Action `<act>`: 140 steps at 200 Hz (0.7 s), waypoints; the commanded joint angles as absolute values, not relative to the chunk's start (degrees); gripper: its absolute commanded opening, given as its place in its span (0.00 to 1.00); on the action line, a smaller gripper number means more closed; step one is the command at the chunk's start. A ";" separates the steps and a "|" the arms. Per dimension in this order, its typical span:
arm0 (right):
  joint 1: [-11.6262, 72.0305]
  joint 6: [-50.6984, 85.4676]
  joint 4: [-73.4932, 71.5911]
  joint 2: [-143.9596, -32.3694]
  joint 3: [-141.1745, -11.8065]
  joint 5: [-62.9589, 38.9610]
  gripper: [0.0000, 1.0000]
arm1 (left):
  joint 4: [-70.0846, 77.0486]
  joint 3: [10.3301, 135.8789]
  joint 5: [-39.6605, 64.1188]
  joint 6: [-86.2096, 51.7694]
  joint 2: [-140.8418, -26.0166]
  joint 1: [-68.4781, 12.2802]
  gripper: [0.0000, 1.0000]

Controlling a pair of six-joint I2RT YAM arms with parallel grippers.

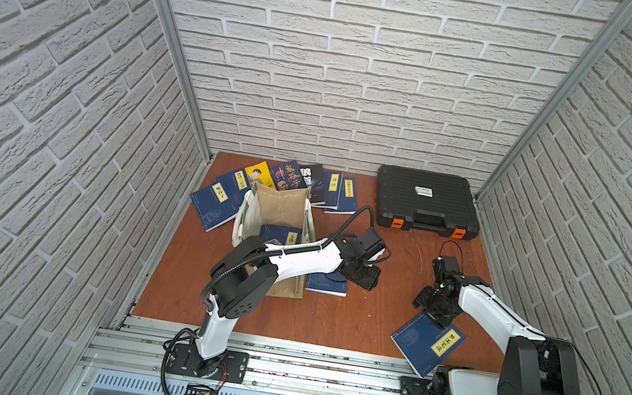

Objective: Put the books into the canvas bag
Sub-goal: Move the book to the center of the board.

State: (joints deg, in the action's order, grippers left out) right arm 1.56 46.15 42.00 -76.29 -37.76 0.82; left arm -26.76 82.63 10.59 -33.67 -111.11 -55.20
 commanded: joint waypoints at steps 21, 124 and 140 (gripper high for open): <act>4.00 47.91 25.73 -81.31 -34.52 -6.71 0.62 | -25.59 80.20 9.97 -34.37 -107.68 -54.16 0.47; 16.01 46.08 30.41 -93.26 -54.44 -4.23 0.61 | -23.86 77.89 9.24 -35.95 -107.22 -53.60 0.47; 14.69 45.04 32.59 -90.12 -54.09 -1.88 0.62 | -23.33 77.62 9.02 -35.79 -106.97 -53.61 0.47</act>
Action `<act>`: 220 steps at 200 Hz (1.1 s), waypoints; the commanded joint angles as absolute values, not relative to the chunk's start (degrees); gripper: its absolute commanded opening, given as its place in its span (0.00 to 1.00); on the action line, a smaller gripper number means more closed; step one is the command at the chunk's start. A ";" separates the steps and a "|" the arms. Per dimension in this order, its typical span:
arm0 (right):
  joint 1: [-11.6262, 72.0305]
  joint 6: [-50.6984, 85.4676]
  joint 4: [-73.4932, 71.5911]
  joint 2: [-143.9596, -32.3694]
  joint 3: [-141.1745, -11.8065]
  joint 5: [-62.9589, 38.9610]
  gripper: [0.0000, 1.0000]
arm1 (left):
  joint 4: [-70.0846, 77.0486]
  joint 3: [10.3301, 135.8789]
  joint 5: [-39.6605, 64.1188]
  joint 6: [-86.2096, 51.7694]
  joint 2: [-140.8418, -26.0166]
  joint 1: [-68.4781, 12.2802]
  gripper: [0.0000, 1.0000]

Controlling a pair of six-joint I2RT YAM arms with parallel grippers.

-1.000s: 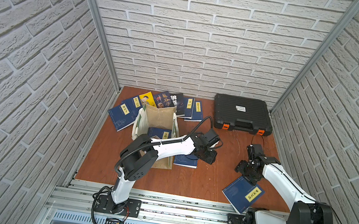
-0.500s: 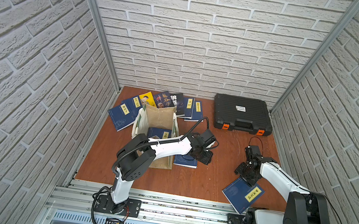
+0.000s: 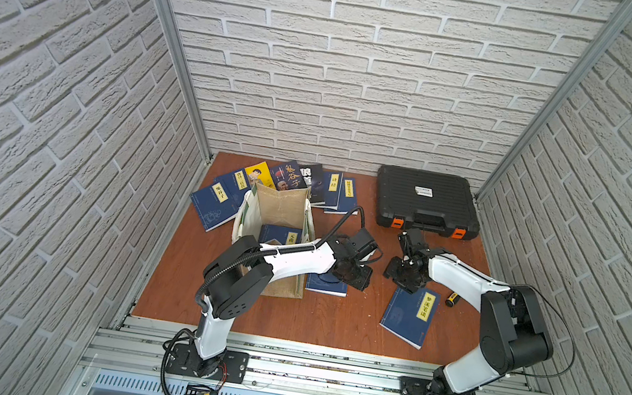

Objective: Put the books into the canvas bag
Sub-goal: Move the book to the center of the board, then pick up the book from the center of the board.

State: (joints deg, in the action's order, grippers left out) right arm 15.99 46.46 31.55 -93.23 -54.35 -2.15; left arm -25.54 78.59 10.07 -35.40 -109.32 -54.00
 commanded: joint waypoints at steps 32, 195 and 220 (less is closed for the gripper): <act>10.87 42.98 39.67 -86.23 -54.68 1.56 0.65 | -21.63 78.52 9.83 -36.32 -108.33 -53.66 0.48; -0.79 38.20 41.50 -84.83 -39.60 -1.78 0.35 | 3.85 77.78 21.72 -63.94 -122.86 -58.25 0.52; -0.80 37.28 39.89 -86.16 -39.41 -3.51 0.33 | 9.89 78.66 26.20 -67.89 -125.76 -58.27 0.53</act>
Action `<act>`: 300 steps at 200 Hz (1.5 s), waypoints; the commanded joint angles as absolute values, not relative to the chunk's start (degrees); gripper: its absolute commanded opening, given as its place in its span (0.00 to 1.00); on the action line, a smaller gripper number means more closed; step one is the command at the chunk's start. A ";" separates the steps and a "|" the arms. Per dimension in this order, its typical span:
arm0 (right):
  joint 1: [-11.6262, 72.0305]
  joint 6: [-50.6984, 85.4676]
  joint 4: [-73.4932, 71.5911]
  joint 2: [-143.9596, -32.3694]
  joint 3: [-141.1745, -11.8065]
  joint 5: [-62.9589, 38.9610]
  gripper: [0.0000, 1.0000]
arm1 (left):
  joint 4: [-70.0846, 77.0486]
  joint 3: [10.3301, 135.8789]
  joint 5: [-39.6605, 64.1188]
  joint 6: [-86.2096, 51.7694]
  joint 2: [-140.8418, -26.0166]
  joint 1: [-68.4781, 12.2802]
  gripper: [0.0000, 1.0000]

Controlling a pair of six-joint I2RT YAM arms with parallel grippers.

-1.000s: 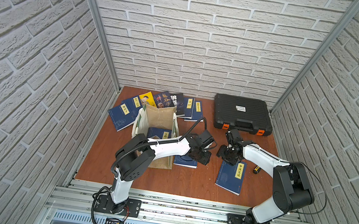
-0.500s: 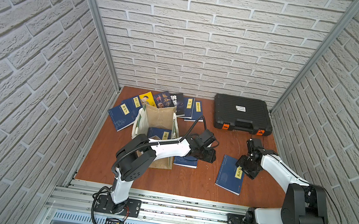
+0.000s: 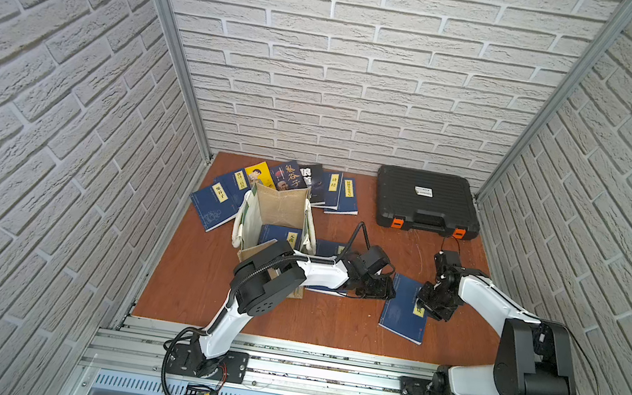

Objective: Put the books into the canvas bag
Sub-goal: Pick up the book from the center of the board.

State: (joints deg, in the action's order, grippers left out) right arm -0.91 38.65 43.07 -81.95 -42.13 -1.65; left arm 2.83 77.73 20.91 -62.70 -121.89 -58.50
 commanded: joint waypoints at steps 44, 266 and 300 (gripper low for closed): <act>-1.14 35.96 38.81 -87.36 -40.17 -6.19 0.31 | 25.45 79.74 33.77 -75.78 -128.37 -58.47 0.50; 2.40 34.92 49.43 -67.53 -64.62 -19.43 0.42 | -27.46 83.26 2.04 -34.95 -85.06 -48.72 0.00; 14.13 35.78 46.37 -70.16 -71.07 -17.10 0.41 | -28.56 79.87 -10.21 -29.54 -71.18 -48.35 0.00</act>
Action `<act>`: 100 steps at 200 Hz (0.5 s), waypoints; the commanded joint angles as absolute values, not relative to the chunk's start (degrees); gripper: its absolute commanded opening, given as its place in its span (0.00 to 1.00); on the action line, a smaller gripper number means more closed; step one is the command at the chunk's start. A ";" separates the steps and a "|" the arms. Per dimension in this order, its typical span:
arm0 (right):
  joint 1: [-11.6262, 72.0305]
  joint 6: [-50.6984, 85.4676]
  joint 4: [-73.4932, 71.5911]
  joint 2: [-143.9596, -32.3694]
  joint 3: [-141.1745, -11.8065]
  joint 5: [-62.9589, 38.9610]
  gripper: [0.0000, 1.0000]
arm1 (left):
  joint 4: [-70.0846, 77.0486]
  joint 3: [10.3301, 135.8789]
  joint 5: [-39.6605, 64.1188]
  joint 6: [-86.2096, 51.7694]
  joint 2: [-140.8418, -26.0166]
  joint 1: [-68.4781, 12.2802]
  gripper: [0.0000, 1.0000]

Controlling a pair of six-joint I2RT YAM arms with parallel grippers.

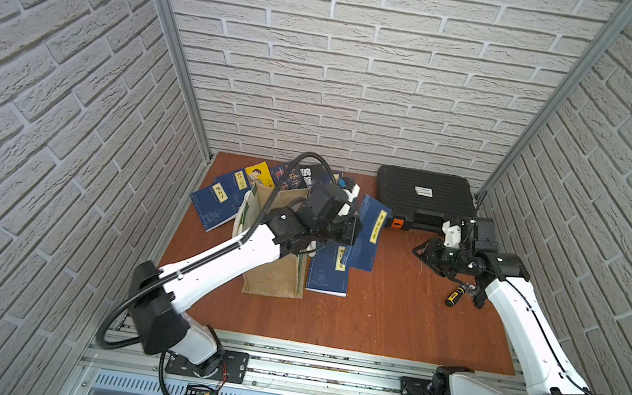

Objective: Put the books into the canvas bag
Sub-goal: Pick up the book from the center of the board.

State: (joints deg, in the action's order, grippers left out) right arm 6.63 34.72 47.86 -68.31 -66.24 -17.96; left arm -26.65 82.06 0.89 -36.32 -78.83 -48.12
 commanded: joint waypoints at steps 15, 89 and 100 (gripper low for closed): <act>20.37 35.68 46.02 -73.46 -75.38 -15.71 0.41 | -27.36 76.87 -14.62 -28.93 -65.00 -48.43 0.00; 42.87 33.02 47.06 -99.44 -105.94 -13.78 0.45 | -33.93 68.00 -30.79 -31.27 -44.50 -48.42 0.00; 44.24 32.63 47.91 -103.08 -110.24 -14.85 0.45 | -35.12 67.66 -31.35 -31.83 -42.86 -48.47 0.00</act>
State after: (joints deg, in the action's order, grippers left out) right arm 41.17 34.37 46.98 -97.73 -103.04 -13.87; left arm -33.71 68.14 -25.12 -30.79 -46.46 -48.38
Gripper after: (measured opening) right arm 0.452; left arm 0.119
